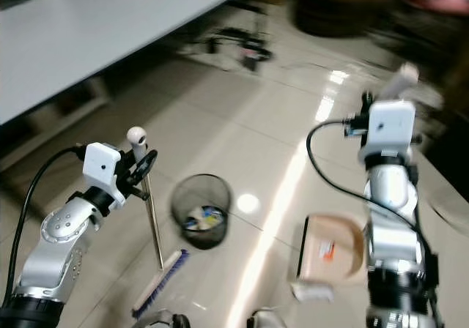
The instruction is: Sweep floor
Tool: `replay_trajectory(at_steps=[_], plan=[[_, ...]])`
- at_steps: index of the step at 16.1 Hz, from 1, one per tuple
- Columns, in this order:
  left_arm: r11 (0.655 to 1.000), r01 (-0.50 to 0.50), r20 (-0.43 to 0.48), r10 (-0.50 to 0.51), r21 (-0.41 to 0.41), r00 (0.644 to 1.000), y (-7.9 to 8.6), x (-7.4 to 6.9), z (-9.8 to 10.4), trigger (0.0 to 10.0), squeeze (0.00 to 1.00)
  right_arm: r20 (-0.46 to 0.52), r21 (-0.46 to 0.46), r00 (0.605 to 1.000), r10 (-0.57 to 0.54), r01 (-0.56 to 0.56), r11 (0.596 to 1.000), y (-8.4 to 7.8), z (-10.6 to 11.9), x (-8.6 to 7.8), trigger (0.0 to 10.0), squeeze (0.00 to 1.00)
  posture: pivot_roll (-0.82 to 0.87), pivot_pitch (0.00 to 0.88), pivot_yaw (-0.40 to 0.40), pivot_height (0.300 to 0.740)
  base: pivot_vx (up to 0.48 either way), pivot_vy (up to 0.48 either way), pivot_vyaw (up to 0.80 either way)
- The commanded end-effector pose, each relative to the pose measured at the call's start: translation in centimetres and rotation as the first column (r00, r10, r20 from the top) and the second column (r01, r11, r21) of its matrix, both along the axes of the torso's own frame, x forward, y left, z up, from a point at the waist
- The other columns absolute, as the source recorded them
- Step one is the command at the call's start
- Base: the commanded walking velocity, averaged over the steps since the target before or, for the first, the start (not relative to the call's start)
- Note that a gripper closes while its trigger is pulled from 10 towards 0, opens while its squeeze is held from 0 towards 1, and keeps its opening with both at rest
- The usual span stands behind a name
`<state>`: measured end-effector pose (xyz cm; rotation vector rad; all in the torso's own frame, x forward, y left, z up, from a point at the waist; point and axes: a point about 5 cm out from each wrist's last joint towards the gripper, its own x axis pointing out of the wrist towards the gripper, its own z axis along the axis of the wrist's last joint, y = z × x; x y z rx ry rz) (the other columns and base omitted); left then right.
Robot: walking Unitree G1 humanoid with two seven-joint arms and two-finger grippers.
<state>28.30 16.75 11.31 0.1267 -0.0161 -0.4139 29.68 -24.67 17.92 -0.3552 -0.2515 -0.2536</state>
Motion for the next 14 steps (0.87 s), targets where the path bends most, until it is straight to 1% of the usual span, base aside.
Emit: replay_trajectory(at_steps=[1, 3, 4, 5, 6, 7, 8, 10, 11, 12, 14], plan=[[1.000, 0.003, -0.009, -0.003, -0.002, 1.000, -0.1, -0.4, -0.2, 10.0, 0.00, 0.052, -0.039, 0.999, -0.009, 0.011, 0.999, 0.3, 1.6, -0.4, 10.0, 0.00, -0.04, 0.098, 0.048, 0.740, 0.000, 0.000, -0.80], [1.000, -0.018, -0.023, 0.017, -0.008, 1.000, 0.0, -0.7, -0.7, 10.0, 0.00, 0.009, -0.057, 1.000, -0.028, 0.029, 0.998, 0.5, 1.3, -0.8, 10.0, 0.00, -0.04, 0.092, 0.047, 0.740, 0.000, 0.000, -0.79], [0.999, -0.033, -0.014, 0.033, -0.024, 0.999, -0.2, -0.6, -0.5, 10.0, 0.00, 0.015, -0.017, 1.000, -0.024, 0.024, 1.000, 0.6, 1.4, -0.8, 10.0, 0.00, -0.04, 0.088, 0.048, 0.740, 0.000, 0.000, -0.73], [0.999, -0.034, -0.009, 0.033, -0.024, 0.999, -0.2, -0.5, -0.4, 10.0, 0.00, 0.019, -0.001, 1.000, -0.023, 0.023, 1.000, 0.6, 1.4, -0.8, 10.0, 0.00, -0.04, 0.089, 0.049, 0.740, 0.000, 0.000, -0.74], [0.999, -0.038, 0.011, 0.038, 0.000, 0.999, -0.4, -0.3, -0.3, 10.0, 0.00, 0.031, 0.061, 0.999, -0.020, 0.018, 0.998, 0.8, 1.3, -0.8, 10.0, 0.00, -0.03, 0.090, 0.047, 0.740, 0.000, 0.000, -0.80], [0.997, -0.053, 0.026, 0.051, 0.049, 0.998, -0.6, 0.0, -0.2, 10.0, 0.00, 0.035, 0.113, 0.999, -0.016, 0.011, 0.994, 1.3, 1.2, -0.7, 10.0, 0.00, -0.03, 0.091, 0.047, 0.740, 0.000, 0.000, -0.80], [0.997, -0.058, 0.034, 0.056, 0.050, 0.998, -0.6, 0.1, -0.1, 10.0, 0.00, 0.035, 0.136, 0.999, 0.005, -0.009, 0.991, 1.9, 1.2, -0.5, 10.0, 0.00, -0.04, 0.098, 0.052, 0.740, 0.000, 0.000, -0.80], [0.998, -0.067, 0.038, 0.066, 0.015, 0.997, -1.1, 0.1, 0.1, 10.0, 0.00, 0.030, 0.158, 0.998, 0.048, -0.052, 0.986, 3.9, 1.4, 0.5, 10.0, 0.00, -0.04, 0.100, 0.056, 0.740, 0.000, 0.000, -0.80], [0.997, -0.083, 0.033, 0.083, -0.004, 0.996, -1.2, 0.2, 0.1, 10.0, 0.00, 0.032, 0.165, 0.996, 0.079, -0.084, 0.983, 4.8, 1.4, 0.7, 10.0, 0.00, -0.03, 0.102, 0.048, 0.740, 0.000, 0.000, -0.80], [0.994, -0.108, 0.037, 0.108, -0.015, 0.993, -1.2, 0.5, 0.2, 10.0, 0.00, 0.029, 0.173, 0.995, 0.097, -0.100, 0.980, 5.4, 1.2, 0.7, 10.0, 0.00, -0.04, 0.104, 0.042, 0.740, 0.000, 0.000, -0.80], [0.988, -0.151, 0.038, 0.152, -0.018, 0.988, -1.3, 1.1, 0.2, 10.0, 0.00, 0.021, 0.178, 0.995, 0.099, -0.101, 0.979, 5.5, 0.9, 0.6, 10.0, 0.00, -0.04, 0.108, 0.043, 0.740, 0.000, 0.000, -0.80]])
